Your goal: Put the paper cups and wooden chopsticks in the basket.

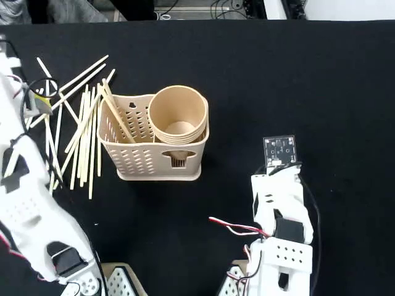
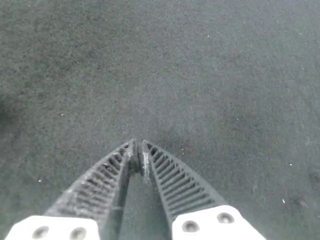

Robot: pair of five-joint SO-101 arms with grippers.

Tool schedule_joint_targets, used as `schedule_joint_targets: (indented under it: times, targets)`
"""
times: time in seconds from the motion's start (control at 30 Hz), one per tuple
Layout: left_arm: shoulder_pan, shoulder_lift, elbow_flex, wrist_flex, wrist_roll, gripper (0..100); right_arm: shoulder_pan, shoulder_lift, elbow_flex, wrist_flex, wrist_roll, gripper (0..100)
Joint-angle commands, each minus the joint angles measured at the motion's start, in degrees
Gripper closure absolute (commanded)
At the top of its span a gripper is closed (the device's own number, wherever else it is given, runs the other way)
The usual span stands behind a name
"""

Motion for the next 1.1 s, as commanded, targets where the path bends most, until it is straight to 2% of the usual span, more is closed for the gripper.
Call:
schedule_joint_targets:
  times: [0.0, 0.3, 0.4, 0.57, 0.77, 0.9, 1.07]
  targets:
    - [-0.22, 11.52, -10.95, 0.26, -0.35, 71, 0.35, -0.84, -0.40, -0.97, -0.35, 98.6]
    - [1.54, 26.02, -19.12, 0.35, -0.44, 72, 0.35, -0.84, -0.40, -0.79, -0.26, 98.6]
    - [1.54, 26.64, -19.21, 0.44, -0.70, 81, 0.35, -0.84, -0.40, -0.79, -0.26, 98.6]
    - [2.59, 26.64, -19.82, 6.42, -3.69, 98, 0.35, -0.84, -0.40, -0.79, -0.26, 98.6]
    - [4.18, 26.55, -20.53, 12.75, -7.38, 97, 0.35, -0.84, -0.40, -0.79, -0.26, 98.6]
    - [3.56, 26.55, -27.91, 19.34, -7.30, 97, 0.35, -0.84, -0.40, -0.88, -0.26, 98.6]
    - [1.63, 24.62, -33.27, 19.96, -5.01, 97, 0.35, -0.84, -0.40, -0.88, -0.26, 98.6]
